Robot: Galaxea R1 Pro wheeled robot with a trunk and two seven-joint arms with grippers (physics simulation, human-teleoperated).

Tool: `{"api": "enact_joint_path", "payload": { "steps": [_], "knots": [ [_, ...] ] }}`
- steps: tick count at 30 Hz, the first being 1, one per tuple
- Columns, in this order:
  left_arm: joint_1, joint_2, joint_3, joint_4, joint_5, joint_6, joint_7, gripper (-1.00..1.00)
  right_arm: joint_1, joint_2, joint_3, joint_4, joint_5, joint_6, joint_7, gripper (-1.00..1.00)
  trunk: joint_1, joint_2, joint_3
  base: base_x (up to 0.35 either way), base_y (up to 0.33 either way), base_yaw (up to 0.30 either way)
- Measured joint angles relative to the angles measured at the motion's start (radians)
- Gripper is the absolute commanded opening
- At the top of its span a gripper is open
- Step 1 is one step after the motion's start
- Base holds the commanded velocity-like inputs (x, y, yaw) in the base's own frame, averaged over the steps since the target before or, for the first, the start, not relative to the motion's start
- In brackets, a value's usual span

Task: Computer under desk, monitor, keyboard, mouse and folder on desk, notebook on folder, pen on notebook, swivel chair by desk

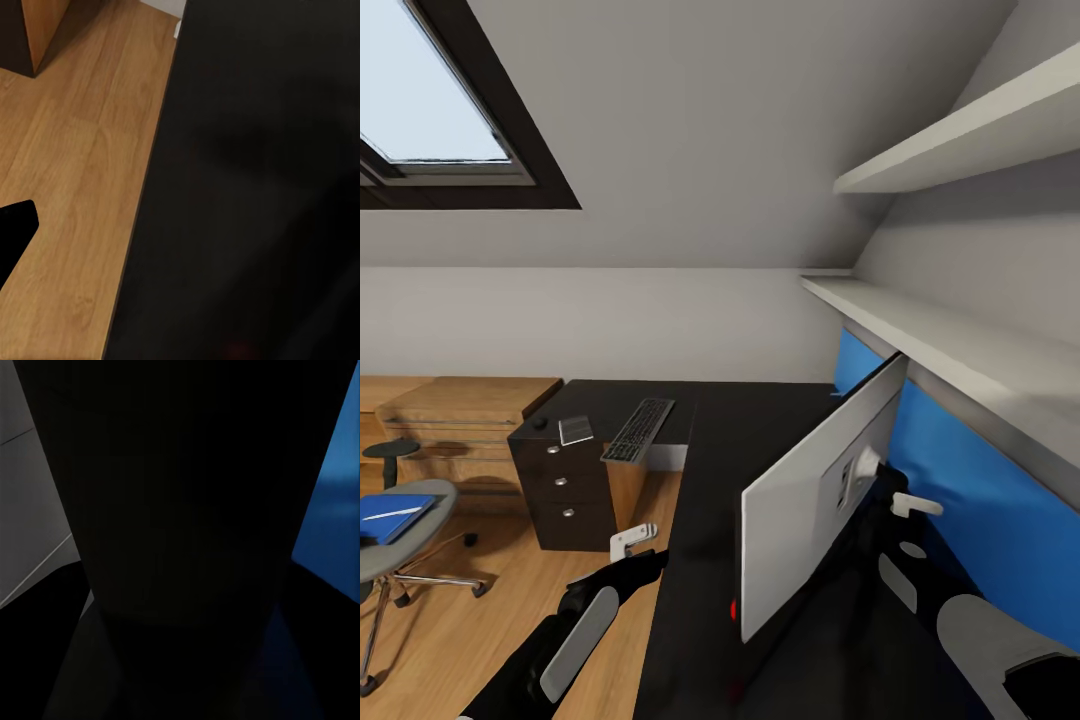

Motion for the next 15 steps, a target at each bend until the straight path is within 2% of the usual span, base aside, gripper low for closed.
{"api": "enact_joint_path", "payload": {
  "steps": [6, 15],
  "knots": [
    [0.000, 0.000, 0.000, 0.000, -0.001, 0.000, 0.000, 1.00, 0.000, 0.000, 0.000, 0.000, 0.004, -0.001, 0.000, -1.00, 0.000, 0.000, 0.000, 0.000, -0.122, 0.000],
    [0.000, 0.000, 0.000, 0.000, 0.000, 0.000, 0.001, 1.00, 0.000, 0.001, -0.001, 0.000, 0.005, -0.001, 0.000, -1.00, 0.000, 0.000, 0.000, 0.000, -0.012, 0.000]
  ]
}}
